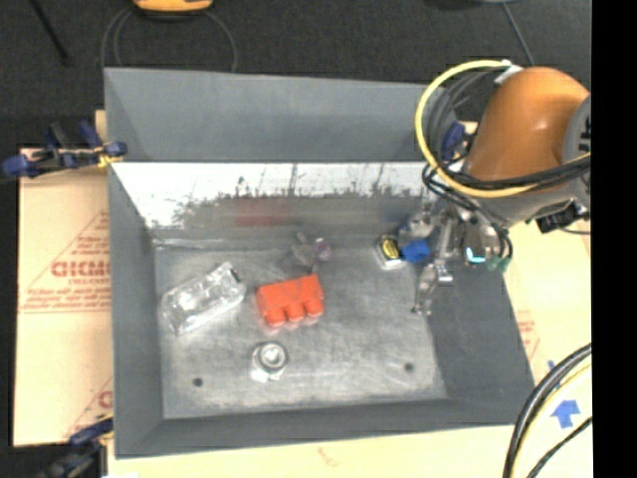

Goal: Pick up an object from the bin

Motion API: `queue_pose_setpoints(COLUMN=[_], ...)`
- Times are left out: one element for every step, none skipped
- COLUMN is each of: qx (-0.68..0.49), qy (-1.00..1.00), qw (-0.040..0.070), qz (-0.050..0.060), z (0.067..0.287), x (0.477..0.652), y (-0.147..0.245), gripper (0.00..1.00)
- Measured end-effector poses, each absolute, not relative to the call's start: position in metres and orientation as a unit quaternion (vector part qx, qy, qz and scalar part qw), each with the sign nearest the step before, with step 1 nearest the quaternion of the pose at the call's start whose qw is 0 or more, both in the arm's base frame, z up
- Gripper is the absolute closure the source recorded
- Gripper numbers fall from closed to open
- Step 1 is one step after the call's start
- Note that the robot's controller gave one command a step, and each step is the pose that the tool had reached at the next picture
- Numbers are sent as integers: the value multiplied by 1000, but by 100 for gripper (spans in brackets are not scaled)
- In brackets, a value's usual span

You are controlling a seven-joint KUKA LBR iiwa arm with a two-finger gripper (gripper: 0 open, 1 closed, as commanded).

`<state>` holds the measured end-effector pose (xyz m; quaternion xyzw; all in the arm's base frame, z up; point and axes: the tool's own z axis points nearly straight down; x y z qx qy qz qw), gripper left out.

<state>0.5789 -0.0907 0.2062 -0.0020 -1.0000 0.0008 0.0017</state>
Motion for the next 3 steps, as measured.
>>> queue_pose_setpoints(qx=[107,107,145], qy=[-994,-994,-989], qw=[1,-2,-5], qz=[-1,0,2], z=[119,123,177], x=[605,606,617], y=[-29,-30,-68], gripper=[0,100,100])
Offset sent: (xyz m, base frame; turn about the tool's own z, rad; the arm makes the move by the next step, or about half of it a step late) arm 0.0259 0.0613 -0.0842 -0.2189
